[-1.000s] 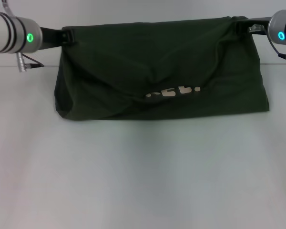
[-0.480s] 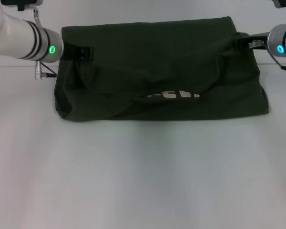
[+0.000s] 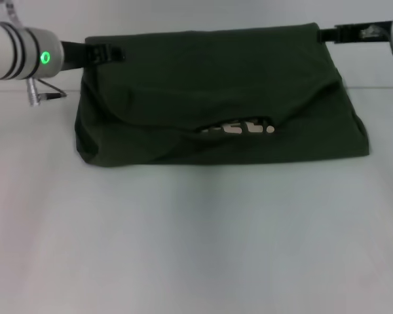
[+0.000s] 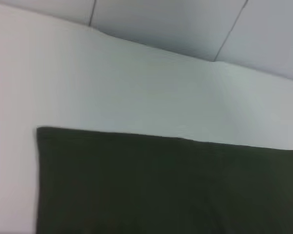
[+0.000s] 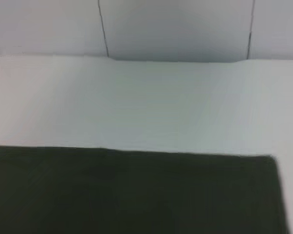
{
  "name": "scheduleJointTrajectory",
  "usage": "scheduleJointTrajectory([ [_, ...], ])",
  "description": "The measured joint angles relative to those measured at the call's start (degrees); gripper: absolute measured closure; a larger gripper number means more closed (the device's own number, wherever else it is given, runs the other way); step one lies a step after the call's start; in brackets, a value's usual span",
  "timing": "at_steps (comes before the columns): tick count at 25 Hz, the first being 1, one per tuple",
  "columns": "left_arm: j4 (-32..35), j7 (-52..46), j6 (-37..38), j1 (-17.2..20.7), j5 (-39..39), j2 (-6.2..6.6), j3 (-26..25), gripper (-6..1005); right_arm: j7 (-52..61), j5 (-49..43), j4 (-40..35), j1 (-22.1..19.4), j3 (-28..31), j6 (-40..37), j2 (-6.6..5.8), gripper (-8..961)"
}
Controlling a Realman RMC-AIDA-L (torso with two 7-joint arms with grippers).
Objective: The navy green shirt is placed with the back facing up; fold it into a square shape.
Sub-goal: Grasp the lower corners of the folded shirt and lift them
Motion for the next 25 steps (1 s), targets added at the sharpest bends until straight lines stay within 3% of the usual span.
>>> scheduleJointTrajectory([
  [1, 1.27, 0.05, 1.3, 1.01, -1.41, -0.1, -0.05, 563, -0.4, 2.01, -1.21, -1.18, 0.83, -2.47, 0.01, 314],
  [4, 0.84, 0.89, 5.32, 3.77, -8.95, 0.62, -0.8, 493, -2.62, 11.33, -4.12, -6.0, 2.92, -10.89, 0.01, 258],
  [5, -0.35, 1.74, 6.12, 4.52, -11.53, 1.02, -1.31, 416, -4.05, 15.2, -4.45, -8.05, 3.7, -13.72, 0.0, 239],
  [7, -4.31, 5.13, 7.47, 6.08, -18.04, 1.89, -3.51, 263, -7.53, 23.47, -4.45, -12.33, 5.43, -19.57, 0.0, 202],
  [13, -15.79, 21.35, 12.53, 10.12, -32.33, 4.1, -11.06, 128, -13.97, 38.17, -0.26, -20.87, 9.62, -31.52, -0.5, 94],
  [16, -18.65, 29.88, 13.57, 11.47, -34.06, 5.15, -11.73, 132, -14.66, 38.99, 1.04, -22.18, 10.72, -32.74, -0.76, 50],
  [19, -18.92, 33.28, 13.95, 11.91, -33.07, 5.29, -10.88, 134, -14.71, 38.92, 1.83, -22.22, 11.05, -33.2, -1.15, 36],
  [25, -19.46, 34.17, 12.23, 11.59, -29.31, 4.57, -10.41, 133, -14.61, 39.26, 1.86, -21.54, 11.18, -34.23, -1.16, 37],
])
